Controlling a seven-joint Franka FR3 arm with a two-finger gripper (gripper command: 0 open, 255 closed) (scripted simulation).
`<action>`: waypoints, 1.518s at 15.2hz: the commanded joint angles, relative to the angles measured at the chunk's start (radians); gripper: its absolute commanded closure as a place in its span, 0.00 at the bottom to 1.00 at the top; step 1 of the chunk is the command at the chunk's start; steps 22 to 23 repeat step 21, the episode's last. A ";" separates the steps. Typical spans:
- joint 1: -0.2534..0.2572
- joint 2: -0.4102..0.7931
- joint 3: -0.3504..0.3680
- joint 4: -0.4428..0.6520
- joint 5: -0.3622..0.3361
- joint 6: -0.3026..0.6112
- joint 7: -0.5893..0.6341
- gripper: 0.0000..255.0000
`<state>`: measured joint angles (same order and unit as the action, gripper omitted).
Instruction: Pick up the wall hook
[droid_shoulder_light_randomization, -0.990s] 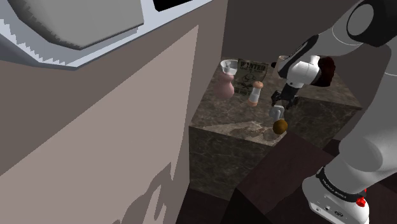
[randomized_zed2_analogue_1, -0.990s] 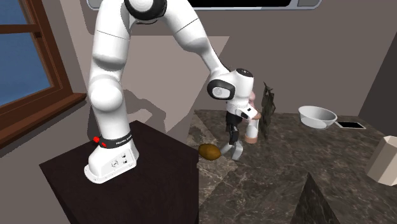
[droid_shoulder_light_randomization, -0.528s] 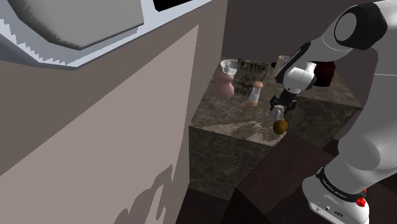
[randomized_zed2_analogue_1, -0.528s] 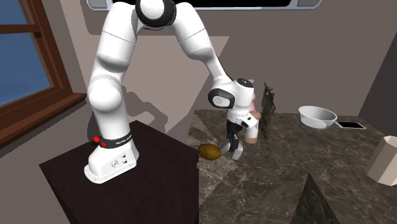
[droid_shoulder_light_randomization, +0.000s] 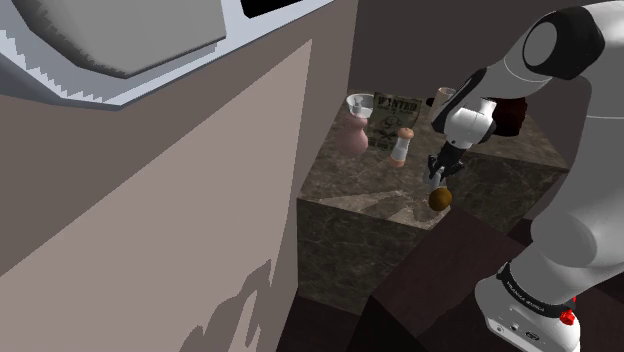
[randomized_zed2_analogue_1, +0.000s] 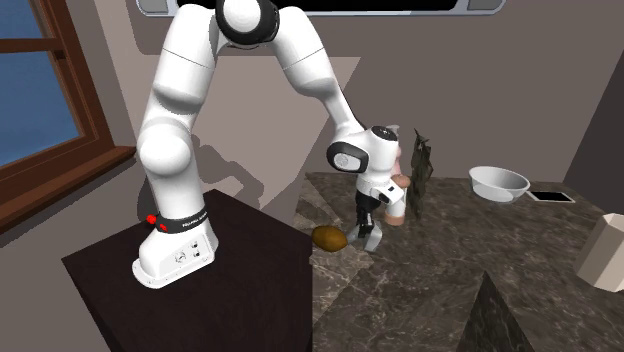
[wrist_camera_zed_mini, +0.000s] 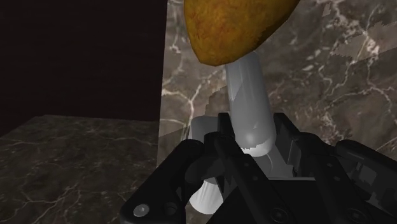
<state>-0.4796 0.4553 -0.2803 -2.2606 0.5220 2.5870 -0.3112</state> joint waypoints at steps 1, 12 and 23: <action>0.000 0.002 0.001 0.000 0.001 0.000 0.000 1.00; 0.036 -0.101 -0.050 -0.019 -0.079 -0.075 0.065 1.00; 0.059 -0.190 -0.086 -0.026 -0.151 -0.146 0.124 1.00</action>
